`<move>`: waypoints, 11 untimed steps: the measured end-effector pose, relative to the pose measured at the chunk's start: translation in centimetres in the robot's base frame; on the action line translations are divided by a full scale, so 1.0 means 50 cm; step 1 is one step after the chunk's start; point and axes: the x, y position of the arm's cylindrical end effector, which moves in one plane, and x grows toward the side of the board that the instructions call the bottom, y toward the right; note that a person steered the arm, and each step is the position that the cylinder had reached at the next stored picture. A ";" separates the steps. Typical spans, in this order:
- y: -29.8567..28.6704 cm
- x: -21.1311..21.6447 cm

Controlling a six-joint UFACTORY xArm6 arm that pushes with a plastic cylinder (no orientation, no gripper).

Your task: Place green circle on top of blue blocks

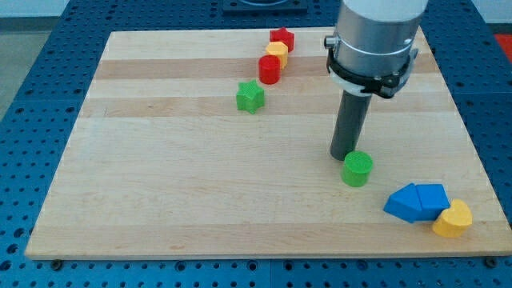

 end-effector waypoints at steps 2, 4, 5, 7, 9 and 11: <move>-0.127 0.030; -0.079 0.061; -0.032 0.060; 0.068 0.059; 0.097 0.059; -0.208 0.050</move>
